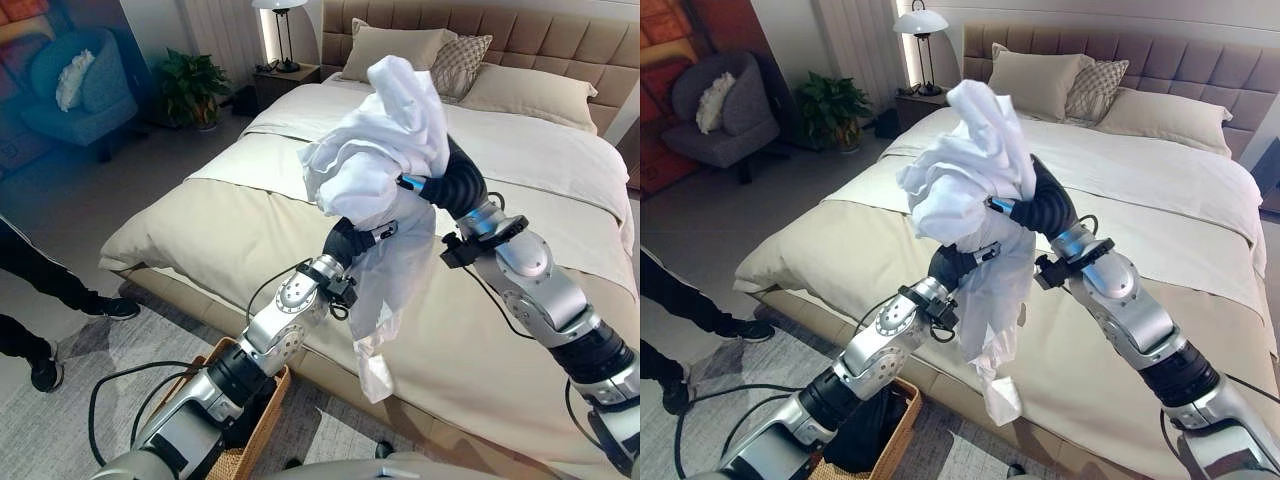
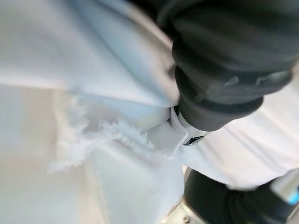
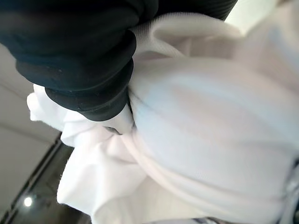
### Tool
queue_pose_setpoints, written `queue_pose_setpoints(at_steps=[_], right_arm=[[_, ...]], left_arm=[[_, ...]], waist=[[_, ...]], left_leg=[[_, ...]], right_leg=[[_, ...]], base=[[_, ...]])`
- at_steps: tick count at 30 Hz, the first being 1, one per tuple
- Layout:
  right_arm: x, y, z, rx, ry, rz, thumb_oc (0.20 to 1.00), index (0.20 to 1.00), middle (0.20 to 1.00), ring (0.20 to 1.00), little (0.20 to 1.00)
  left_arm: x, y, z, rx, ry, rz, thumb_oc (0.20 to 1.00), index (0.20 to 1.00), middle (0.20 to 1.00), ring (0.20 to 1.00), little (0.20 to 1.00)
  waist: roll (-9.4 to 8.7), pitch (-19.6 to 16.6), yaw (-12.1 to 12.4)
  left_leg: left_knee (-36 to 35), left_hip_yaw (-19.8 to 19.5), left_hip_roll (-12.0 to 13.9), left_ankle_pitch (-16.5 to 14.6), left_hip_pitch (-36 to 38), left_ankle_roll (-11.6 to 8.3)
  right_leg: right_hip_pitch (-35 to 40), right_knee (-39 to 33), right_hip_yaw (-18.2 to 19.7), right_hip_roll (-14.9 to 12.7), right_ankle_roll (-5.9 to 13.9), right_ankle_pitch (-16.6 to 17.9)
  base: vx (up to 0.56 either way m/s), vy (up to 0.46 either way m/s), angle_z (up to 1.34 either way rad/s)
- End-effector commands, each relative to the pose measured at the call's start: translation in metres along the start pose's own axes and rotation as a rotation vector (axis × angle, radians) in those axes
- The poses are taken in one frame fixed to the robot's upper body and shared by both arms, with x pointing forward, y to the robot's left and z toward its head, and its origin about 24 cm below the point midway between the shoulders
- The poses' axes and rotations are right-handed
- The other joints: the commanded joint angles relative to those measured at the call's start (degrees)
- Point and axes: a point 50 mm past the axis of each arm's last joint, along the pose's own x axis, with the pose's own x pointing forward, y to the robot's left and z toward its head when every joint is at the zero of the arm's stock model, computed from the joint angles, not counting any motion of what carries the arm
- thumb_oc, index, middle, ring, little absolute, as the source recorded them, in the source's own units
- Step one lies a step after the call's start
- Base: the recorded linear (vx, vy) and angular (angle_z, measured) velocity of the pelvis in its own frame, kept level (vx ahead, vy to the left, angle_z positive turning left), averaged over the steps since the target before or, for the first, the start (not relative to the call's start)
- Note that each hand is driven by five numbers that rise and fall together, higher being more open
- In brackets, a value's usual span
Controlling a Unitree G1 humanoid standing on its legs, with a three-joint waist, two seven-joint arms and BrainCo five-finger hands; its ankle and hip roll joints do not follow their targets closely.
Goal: Pick up clothes into the bucket
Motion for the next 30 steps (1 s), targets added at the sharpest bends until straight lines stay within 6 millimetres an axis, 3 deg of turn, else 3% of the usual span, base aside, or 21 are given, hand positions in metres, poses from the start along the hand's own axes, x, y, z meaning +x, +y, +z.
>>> queue_pose_setpoints(at_steps=[1,2,6,8,9,10,17,18,21,25,30], right_arm=[[-0.001,-0.023,0.031,0.012,-0.196,-0.15,0.2,0.2,0.2,0.2,0.2],[-0.011,-0.031,0.022,0.048,-0.178,-0.244,0.2,0.2,0.2,0.2,0.2],[-0.027,-0.037,0.008,0.101,-0.132,-0.351,0.2,0.2,0.2,0.2,0.2],[-0.038,-0.041,-0.001,0.116,-0.092,-0.417,0.319,0.319,0.319,0.319,0.319],[-0.046,-0.043,-0.01,0.136,-0.06,-0.467,0.507,0.507,0.507,0.507,0.507],[-0.05,-0.042,-0.013,0.143,-0.041,-0.47,1.0,1.0,1.0,1.0,1.0],[-0.092,-0.048,-0.045,0.048,0.185,-0.541,1.0,1.0,1.0,1.0,1.0],[-0.106,-0.043,-0.061,0.099,0.261,-0.559,1.0,1.0,1.0,1.0,1.0],[-0.127,-0.031,-0.08,0.177,0.373,-0.535,1.0,1.0,1.0,1.0,1.0],[-0.154,-0.022,-0.096,0.078,0.549,-0.466,1.0,1.0,1.0,1.0,1.0],[-0.198,0.003,-0.136,0.099,0.799,-0.5,1.0,1.0,1.0,1.0,1.0]], left_arm=[[-0.003,0.02,0.023,0.055,-0.105,0.074,0.2,0.2,0.2,0.2,0.2],[-0.01,0.027,0.027,0.06,-0.127,0.111,0.2,0.2,0.2,0.2,0.2],[-0.022,0.04,0.032,0.061,-0.151,0.177,0.2,0.2,0.2,0.2,0.2],[-0.03,0.047,0.037,0.069,-0.17,0.218,0.2,0.2,0.2,0.2,0.2],[-0.035,0.052,0.042,0.084,-0.188,0.241,0.2,0.2,0.2,0.2,0.2],[-0.039,0.055,0.044,0.093,-0.194,0.256,0.2,0.2,0.2,0.2,0.2],[-0.059,0.066,0.06,0.146,-0.273,0.314,0.2,0.2,0.2,0.2,0.2],[-0.063,0.068,0.065,0.136,-0.307,0.335,0.2,0.2,0.2,0.2,0.2],[-0.068,0.07,0.071,0.111,-0.353,0.35,0.2,0.2,0.2,0.2,0.2],[-0.076,0.074,0.081,0.13,-0.407,0.378,0.2,0.2,0.2,0.2,0.2],[-0.084,0.081,0.097,0.18,-0.49,0.433,0.2,0.2,0.2,0.2,0.2]], waist=[[-3.51,-3.14,1.2],[-3.43,-3.1,1.23],[-3.4,-3.11,1.37],[-3.32,-3.11,1.44],[-3.27,-3.07,1.5],[-3.33,-3.14,1.51],[-3.3,-3.19,1.75],[-3.33,-3.01,1.81],[-3.42,-2.72,1.77],[-3.52,-2.53,1.59],[-3.38,-2.19,1.27]], left_leg=[[6.82,-0.59,-1.81,-7.2,-1.72,0.88],[6.81,-0.57,-1.81,-7.27,-1.69,0.93],[6.88,-0.51,-1.9,-7.39,-1.68,1.0],[6.77,-0.53,-1.89,-7.41,-1.6,1.03],[6.72,-0.52,-1.92,-7.43,-1.6,1.05],[6.78,-0.5,-1.91,-7.49,-1.58,1.06],[6.75,-0.9,-2.01,-7.57,-1.58,1.1],[6.82,-1.01,-2.07,-7.5,-1.75,1.09],[6.81,-1.1,-2.13,-7.36,-2.03,1.0],[6.66,-1.24,-2.19,-7.32,-2.01,0.97],[6.74,-1.15,-2.16,-7.45,-2.07,0.98]], right_leg=[[-1.75,7.82,-1.38,-2.88,2.31,-3.96],[-1.71,7.77,-1.4,-2.95,2.29,-3.98],[-1.67,7.8,-1.39,-2.99,2.24,-4.06],[-1.61,7.74,-1.36,-3.01,2.2,-4.12],[-1.56,7.71,-1.35,-3.02,2.16,-4.11],[-1.49,7.73,-1.32,-3.03,2.16,-4.13],[-1.27,7.69,-1.65,-3.05,2.11,-4.38],[-1.34,7.76,-1.76,-3.12,2.09,-4.38],[-1.56,7.87,-1.84,-3.11,2.03,-4.45],[-1.71,7.96,-1.91,-3.12,2.01,-4.53],[-1.88,7.97,-1.82,-3.22,2.04,-4.46]], base=[[0.0,0.0,0.0],[0.0,0.0,0.0],[0.0,0.0,0.0],[0.0,0.0,0.0],[0.0,0.0,0.0],[0.0,0.0,0.0],[0.0,0.0,0.0],[0.0,0.0,0.0],[0.0,0.0,0.0],[0.0,0.0,0.0],[0.0,0.0,0.0]])
